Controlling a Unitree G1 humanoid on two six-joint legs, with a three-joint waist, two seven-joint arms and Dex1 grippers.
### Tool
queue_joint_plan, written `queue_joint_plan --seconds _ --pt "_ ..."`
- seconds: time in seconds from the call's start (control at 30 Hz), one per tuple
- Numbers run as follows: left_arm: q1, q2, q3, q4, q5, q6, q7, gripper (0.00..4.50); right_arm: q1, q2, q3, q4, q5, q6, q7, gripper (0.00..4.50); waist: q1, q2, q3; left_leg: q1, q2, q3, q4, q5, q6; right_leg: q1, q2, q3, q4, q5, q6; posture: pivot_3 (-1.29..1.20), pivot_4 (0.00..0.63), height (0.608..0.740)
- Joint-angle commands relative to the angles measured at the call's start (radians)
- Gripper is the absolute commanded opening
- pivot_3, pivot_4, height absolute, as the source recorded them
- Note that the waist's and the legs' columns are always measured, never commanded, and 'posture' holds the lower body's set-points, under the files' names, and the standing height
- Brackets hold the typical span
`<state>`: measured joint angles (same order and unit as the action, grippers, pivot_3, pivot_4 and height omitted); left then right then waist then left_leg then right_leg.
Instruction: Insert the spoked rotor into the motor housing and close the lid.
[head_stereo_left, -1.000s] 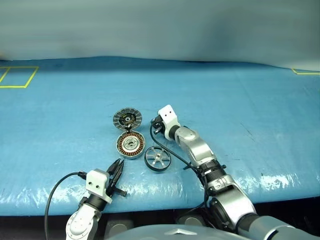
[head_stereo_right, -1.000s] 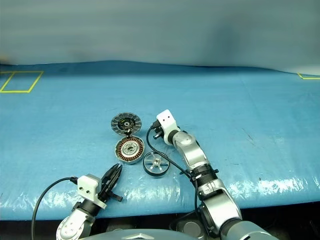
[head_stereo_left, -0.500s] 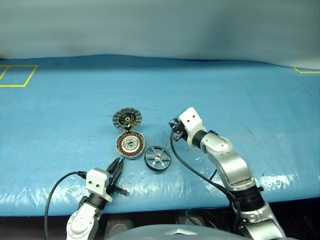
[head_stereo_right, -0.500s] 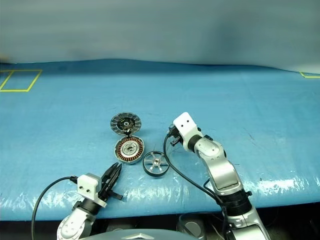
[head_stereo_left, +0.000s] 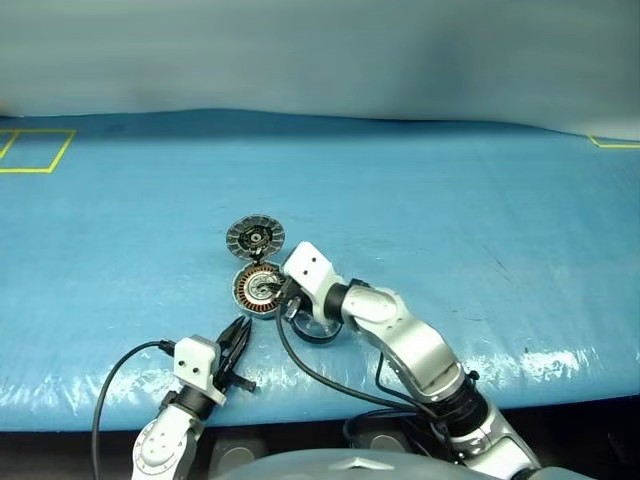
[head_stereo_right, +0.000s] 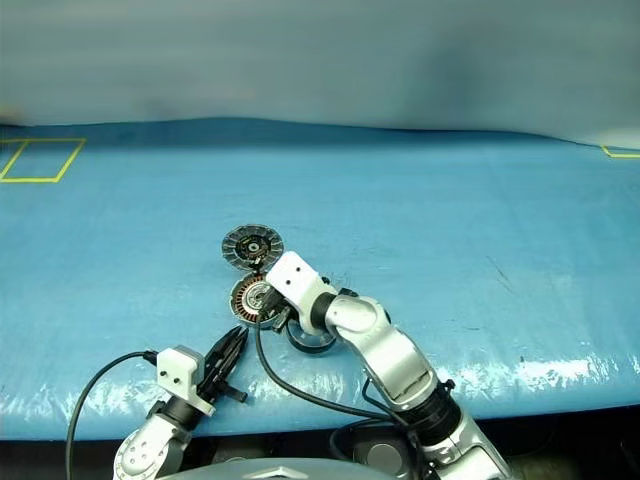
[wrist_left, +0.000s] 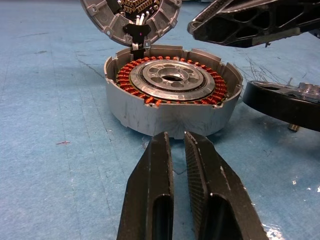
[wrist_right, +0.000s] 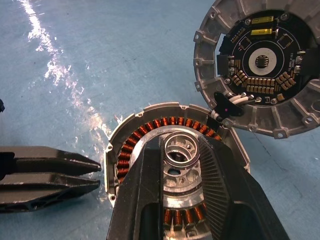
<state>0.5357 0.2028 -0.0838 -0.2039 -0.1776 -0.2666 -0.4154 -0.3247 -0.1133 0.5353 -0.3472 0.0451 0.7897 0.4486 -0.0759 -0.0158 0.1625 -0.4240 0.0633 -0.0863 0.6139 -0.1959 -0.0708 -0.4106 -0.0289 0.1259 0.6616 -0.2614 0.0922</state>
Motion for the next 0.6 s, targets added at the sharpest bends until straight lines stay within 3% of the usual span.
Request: queue_joint_plan --seconds 0.03,0.6 --pt "0.009 0.004 -0.006 -0.039 -0.009 -0.001 -0.006 0.47 -0.030 0.031 -0.004 0.042 -0.005 -0.043 -0.018 0.67 0.000 0.000 0.000 0.000 0.000 0.000 0.000 0.000 0.000 0.000 0.000 0.000 0.000 0.000 0.000 0.00 0.150 0.740" --pt "0.014 0.000 -0.006 -0.038 -0.009 -0.003 -0.002 0.47 -0.022 0.059 0.020 0.136 0.000 -0.070 -0.012 0.67 -0.001 0.000 0.000 0.000 0.000 0.000 0.000 0.000 0.000 0.000 0.000 0.000 0.000 0.000 0.000 0.00 0.150 0.740"
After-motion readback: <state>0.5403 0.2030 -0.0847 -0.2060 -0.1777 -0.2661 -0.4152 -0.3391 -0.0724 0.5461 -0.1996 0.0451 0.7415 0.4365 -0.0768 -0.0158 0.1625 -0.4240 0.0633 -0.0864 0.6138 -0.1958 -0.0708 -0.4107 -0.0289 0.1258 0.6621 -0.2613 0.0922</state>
